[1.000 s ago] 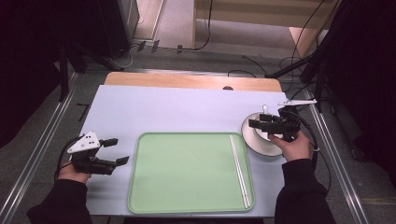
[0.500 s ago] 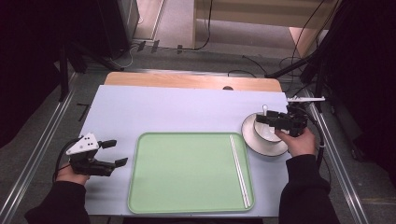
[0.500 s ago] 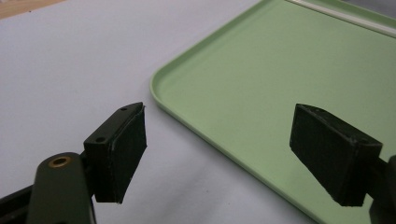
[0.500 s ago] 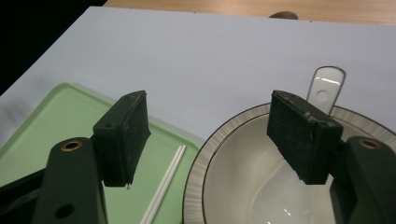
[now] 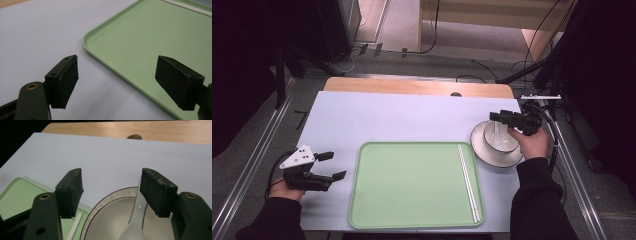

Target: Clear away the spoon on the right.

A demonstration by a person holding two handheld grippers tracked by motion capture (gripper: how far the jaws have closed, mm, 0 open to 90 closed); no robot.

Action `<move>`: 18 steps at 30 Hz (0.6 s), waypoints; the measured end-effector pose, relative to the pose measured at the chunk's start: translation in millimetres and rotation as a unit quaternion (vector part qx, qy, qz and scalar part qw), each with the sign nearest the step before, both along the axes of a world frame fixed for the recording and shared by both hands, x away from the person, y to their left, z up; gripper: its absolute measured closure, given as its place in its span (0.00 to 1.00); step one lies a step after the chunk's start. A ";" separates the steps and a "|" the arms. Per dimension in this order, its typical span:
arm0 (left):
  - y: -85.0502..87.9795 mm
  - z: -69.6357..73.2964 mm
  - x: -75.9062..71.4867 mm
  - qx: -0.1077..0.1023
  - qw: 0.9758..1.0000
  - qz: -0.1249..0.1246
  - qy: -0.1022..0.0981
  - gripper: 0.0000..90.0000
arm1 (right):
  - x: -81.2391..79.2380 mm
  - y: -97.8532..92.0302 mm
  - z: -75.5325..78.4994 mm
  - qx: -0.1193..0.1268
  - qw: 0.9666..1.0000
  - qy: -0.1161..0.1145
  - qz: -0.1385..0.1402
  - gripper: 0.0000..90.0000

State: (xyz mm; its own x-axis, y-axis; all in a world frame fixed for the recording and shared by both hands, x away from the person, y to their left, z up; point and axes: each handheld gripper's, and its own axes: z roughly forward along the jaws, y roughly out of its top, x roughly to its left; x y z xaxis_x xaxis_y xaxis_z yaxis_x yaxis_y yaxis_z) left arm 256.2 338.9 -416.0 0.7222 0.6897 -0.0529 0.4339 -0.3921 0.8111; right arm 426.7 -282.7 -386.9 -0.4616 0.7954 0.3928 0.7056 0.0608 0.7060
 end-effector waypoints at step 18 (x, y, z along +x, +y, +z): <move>8.2 -1.9 -8.1 0.002 1.000 0.015 0.003 0.21 | 30.0 -6.3 -33.7 -0.016 0.999 0.039 -0.032 0.58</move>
State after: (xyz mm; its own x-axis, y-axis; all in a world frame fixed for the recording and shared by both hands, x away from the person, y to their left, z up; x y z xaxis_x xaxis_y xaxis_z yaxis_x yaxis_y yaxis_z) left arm 248.1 347.1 -417.9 0.7011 0.7110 -0.0545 0.4498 -0.3816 0.8075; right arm 456.7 -289.0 -420.5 -0.3787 0.8351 0.3991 0.7613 0.0358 0.6475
